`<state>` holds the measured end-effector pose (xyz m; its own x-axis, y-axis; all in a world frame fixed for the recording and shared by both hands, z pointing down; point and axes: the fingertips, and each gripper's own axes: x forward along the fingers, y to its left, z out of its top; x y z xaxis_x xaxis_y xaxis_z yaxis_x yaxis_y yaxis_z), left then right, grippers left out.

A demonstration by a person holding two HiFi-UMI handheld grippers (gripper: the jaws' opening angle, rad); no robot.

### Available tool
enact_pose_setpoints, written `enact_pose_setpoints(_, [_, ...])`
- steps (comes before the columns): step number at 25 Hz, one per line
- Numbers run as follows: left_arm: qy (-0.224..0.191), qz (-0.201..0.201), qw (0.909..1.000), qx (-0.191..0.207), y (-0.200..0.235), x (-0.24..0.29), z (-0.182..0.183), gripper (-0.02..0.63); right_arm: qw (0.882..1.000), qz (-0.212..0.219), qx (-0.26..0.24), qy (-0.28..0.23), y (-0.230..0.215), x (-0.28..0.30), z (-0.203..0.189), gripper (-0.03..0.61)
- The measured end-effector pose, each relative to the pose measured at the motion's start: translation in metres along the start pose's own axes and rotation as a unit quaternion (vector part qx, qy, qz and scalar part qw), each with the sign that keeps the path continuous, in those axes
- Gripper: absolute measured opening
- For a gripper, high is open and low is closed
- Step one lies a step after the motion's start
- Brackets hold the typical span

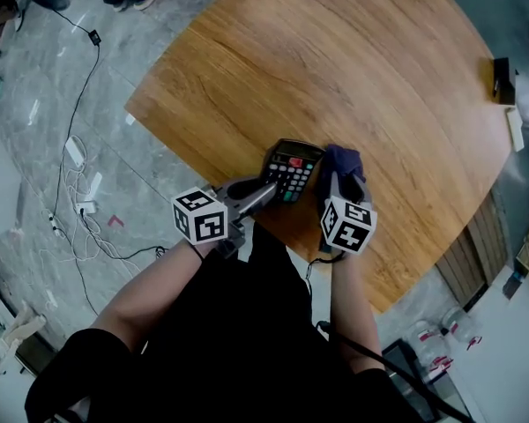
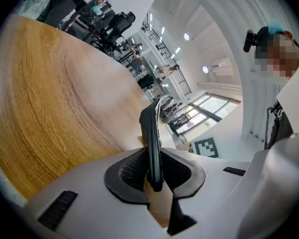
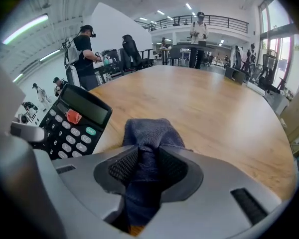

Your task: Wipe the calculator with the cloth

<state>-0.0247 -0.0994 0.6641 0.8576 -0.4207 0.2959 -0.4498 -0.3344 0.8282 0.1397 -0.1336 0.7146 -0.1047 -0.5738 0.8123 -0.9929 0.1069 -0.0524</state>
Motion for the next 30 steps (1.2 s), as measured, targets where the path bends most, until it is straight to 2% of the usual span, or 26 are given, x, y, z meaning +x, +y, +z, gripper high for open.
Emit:
enact_pose_setpoints(8, [-0.008,-0.006,0.9999,-0.001,-0.012,-0.002,0.013,0.071,0.999,0.008,-0.022,-0.029,0.002,-0.01,0.009,0.06])
enact_pose_setpoints(12, [-0.012,-0.02,0.9996,0.017,-0.032,-0.007,0.032,0.071,0.995,0.024,-0.029,-0.092,0.015,-0.057,0.052,0.058])
enact_pose_setpoints(15, [-0.026,-0.032,0.9988,0.026,-0.053,-0.014,0.051,0.071,0.985,0.037,-0.033,-0.167,0.027,-0.109,0.104,0.058])
enact_pose_setpoints(18, [-0.036,-0.047,0.997,0.05,-0.079,-0.018,0.07,0.071,0.969,0.061,-0.043,-0.236,0.046,-0.159,0.152,0.058])
enact_pose_setpoints(21, [-0.042,-0.063,0.9945,0.072,-0.105,-0.02,0.084,0.071,0.955,0.086,-0.065,-0.276,0.073,-0.194,0.178,0.058])
enact_pose_setpoints(26, [-0.044,-0.083,0.9911,0.094,-0.134,-0.023,0.086,0.071,0.947,0.122,-0.099,-0.281,0.121,-0.205,0.178,0.058])
enact_pose_setpoints(30, [-0.045,-0.086,0.9909,0.093,-0.141,-0.029,0.082,0.071,0.944,0.15,-0.115,-0.271,0.15,-0.208,0.167,0.058])
